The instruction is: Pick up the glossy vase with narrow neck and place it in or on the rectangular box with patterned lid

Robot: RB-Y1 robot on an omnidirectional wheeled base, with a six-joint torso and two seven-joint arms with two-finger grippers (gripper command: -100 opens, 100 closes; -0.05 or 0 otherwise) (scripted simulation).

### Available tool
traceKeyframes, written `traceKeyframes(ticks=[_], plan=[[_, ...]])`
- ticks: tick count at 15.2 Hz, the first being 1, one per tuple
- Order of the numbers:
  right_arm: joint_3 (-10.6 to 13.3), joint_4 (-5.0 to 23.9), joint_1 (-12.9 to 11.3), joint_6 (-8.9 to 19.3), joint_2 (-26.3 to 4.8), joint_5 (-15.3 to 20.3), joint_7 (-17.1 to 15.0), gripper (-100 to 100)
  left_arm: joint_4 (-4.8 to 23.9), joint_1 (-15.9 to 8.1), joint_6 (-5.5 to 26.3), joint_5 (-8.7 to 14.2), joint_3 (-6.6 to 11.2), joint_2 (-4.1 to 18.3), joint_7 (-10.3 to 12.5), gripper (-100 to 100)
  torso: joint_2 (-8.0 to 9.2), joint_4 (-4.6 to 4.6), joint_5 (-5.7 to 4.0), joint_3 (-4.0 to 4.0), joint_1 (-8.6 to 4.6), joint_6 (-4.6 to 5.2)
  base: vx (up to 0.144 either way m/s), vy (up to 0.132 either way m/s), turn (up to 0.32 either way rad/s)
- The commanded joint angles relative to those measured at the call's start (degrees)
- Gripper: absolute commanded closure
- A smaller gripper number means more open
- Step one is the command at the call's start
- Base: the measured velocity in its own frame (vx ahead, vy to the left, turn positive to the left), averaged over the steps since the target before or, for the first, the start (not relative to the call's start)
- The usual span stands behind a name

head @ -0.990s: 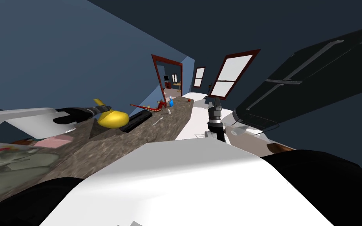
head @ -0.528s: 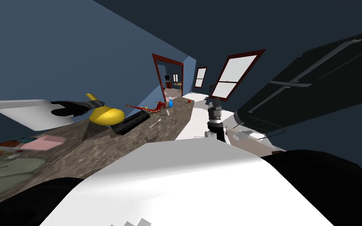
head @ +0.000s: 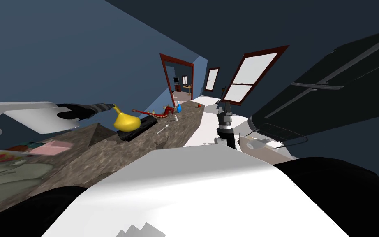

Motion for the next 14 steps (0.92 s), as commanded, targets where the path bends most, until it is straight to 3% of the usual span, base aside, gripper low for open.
traceKeyframes(ticks=[1,2,4,5,6,8,9,10,14], plan=[[0.0,0.0,0.0,0.0,0.0,0.0,0.0,0,-0.5,0.4,1.3,2.3,1.67,2.9,-0.4,-100,0.0,0.0,0.0,0.0,0.0,0.0,-0.034,0.055,0.194],[0.0,0.0,0.0,0.0,0.0,0.0,0.0,0,-0.5,0.4,1.3,2.3,1.67,3.1,-0.4,-100,0.05,0.01,0.01,0.03,0.06,0.0,-0.032,0.069,0.148],[0.0,0.0,0.0,0.0,0.0,0.0,0.0,0,-0.6,0.8,2.0,3.6,2.7,5.6,-0.2,-100,0.09,0.02,0.04,0.05,0.09,0.03,-0.029,0.034,0.111],[0.0,0.0,0.0,0.0,0.0,0.0,0.0,0,-0.6,0.8,2.0,3.6,2.7,5.6,-0.2,-100,0.08,0.01,0.02,0.04,0.04,0.03,-0.015,0.015,0.023],[0.0,0.0,0.0,0.0,0.0,0.0,0.0,0,-0.7,1.1,2.7,4.9,3.73,8.1,0.1,-100,0.05,0.01,0.01,0.03,-0.01,0.04,-0.019,0.014,0.104],[0.0,0.0,0.0,0.0,0.0,0.0,0.0,0,-0.7,1.1,2.7,4.9,3.73,8.1,0.1,-100,0.05,0.01,0.0,0.03,-0.05,0.02,-0.018,0.014,0.1],[0.0,0.0,0.0,0.0,0.0,0.0,0.0,0,-0.8,1.5,3.4,6.2,4.75,10.5,0.3,-100,0.05,0.01,0.0,0.03,-0.05,0.02,-0.017,0.014,0.113],[0.0,0.0,0.0,0.0,0.0,0.0,0.0,0,-0.8,1.5,3.4,6.2,4.75,10.7,0.3,-100,0.04,0.01,-0.01,0.03,-0.07,0.03,-0.016,0.014,0.101],[0.0,0.0,0.0,0.0,0.0,0.0,0.0,0,-1.0,2.1,4.8,8.9,6.8,15.7,0.9,-100,0.05,0.0,0.0,0.03,-0.06,0.02,-0.022,0.022,0.16]])
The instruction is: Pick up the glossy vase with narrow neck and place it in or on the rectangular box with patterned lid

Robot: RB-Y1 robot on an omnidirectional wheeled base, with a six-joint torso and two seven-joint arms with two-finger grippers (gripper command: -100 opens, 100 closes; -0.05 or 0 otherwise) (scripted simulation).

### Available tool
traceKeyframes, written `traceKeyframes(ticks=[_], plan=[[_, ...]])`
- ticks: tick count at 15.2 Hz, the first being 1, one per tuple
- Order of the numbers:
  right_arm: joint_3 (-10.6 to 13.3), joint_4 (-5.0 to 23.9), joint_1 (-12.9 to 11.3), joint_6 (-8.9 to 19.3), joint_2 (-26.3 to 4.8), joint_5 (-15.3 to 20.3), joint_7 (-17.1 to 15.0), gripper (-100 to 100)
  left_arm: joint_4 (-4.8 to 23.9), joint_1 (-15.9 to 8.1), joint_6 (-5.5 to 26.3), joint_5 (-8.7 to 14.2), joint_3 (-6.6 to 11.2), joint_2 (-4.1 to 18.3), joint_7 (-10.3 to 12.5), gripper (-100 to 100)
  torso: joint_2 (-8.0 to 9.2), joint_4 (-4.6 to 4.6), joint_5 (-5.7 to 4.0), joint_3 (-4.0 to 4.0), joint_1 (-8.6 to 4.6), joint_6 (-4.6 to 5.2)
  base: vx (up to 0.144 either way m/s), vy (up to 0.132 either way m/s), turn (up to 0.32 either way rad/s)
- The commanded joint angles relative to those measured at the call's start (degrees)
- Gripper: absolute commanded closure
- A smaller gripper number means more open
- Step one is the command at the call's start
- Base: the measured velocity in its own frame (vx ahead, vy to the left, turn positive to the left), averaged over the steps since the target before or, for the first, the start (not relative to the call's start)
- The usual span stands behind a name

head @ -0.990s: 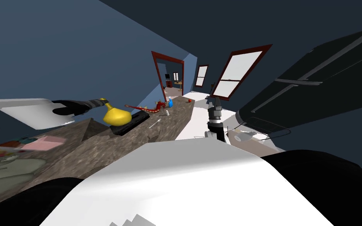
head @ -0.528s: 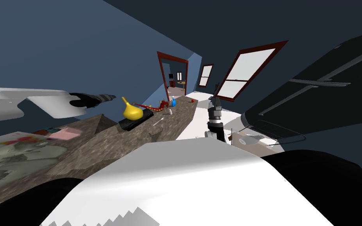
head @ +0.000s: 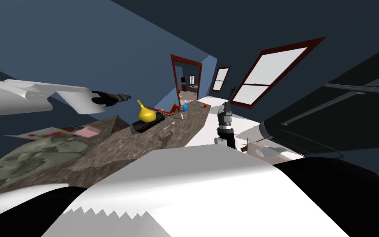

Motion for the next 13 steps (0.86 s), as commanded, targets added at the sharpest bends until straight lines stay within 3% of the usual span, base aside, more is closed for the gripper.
traceKeyframes(ticks=[1,2,3,5,6,8,13], plan=[[0.0,0.0,0.0,0.0,0.0,0.0,0.0,0,-0.6,-0.6,1.2,2.7,0.93,2.9,-0.8,-100,0.0,0.0,0.0,0.0,0.0,0.0,-0.043,0.049,0.234],[0.0,0.0,0.0,0.0,0.0,0.0,0.0,0,-0.6,-0.6,1.2,2.7,0.93,3.3,-0.8,-100,0.04,0.01,0.0,0.03,0.05,-0.01,-0.033,0.042,0.114],[0.0,0.0,0.0,0.0,0.0,0.0,0.0,0,-0.7,-0.2,1.9,4.0,1.95,5.7,-0.5,-100,0.04,0.01,0.02,0.02,0.06,0.03,-0.032,0.04,0.147],[0.0,0.0,0.0,0.0,0.0,0.0,0.0,0,-0.7,-0.2,1.9,4.0,1.95,5.8,-0.5,-100,0.04,0.01,0.02,0.03,0.06,0.0,-0.016,0.022,0.081],[0.0,0.0,0.0,0.0,0.0,0.0,0.0,0,-0.8,0.1,2.6,5.4,2.98,8.3,-0.3,-100,0.0,0.0,0.01,0.0,-0.01,0.02,-0.032,0.047,0.205],[0.0,0.0,0.0,0.0,0.0,0.0,0.0,0,-0.9,0.4,2.3,4.2,2.89,7.2,0.0,-100,0.06,0.01,0.03,0.03,0.1,0.01,-0.026,0.034,0.065],[0.0,0.0,0.0,0.0,0.0,0.0,0.0,0,-0.8,0.4,2.4,4.4,2.95,7.5,0.0,-100,-0.05,-0.02,0.0,-0.03,-0.05,0.02,-0.001,0.001,-0.001]])
